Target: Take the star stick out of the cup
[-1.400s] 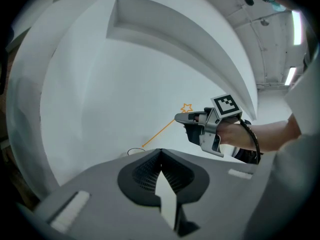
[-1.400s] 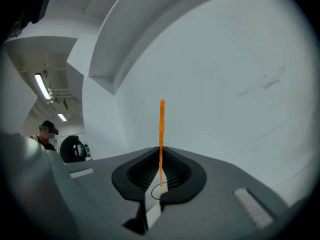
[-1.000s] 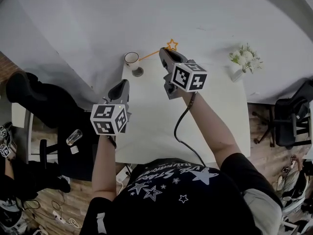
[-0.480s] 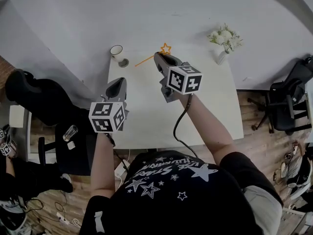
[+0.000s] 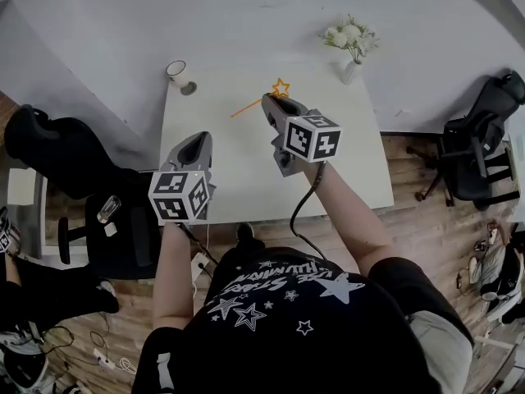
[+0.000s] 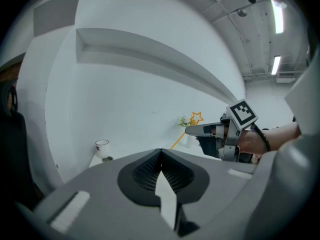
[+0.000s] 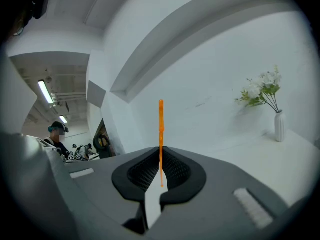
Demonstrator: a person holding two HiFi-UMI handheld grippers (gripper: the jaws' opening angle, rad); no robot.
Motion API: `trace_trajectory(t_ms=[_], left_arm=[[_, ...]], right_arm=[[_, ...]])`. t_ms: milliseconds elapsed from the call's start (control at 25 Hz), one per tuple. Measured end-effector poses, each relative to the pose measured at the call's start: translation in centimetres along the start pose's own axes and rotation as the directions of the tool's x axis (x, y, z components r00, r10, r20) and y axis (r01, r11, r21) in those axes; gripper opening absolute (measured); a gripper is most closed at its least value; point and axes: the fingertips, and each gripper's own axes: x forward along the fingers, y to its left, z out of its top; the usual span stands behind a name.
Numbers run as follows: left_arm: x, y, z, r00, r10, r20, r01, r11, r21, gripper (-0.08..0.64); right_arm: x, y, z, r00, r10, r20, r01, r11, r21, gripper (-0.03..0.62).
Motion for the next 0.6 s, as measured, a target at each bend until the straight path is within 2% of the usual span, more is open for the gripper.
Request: trace_trajectory(t_ms=[320,440,600], left_arm=[[-2.8,-4.5,-2.4,1.000,0.015,-0.020,-0.016,0.999,-0.050,0.003],[-3.8,-5.8,-3.0,0.999,0.027,-0.018,-0.028,0.996,-0.083,0.003],[-4.9,-7.5,-3.7,0.999,0.028,-0.019,-0.030,0.995,-0.091,0.003]], right_arm=[[-6.9,-0.7,-2.8,0.998,0.008,-0.059,-0.009,1.000,-0.014,0.031],[-8.9,-0.8,-3.2,0.998,0.010,-0.059,-0.011,1.000,-0.009,0.031],[-11.2,-0.4,-3.7,0.998,0.020,-0.053,-0.021,1.000,-0.015,0.031]])
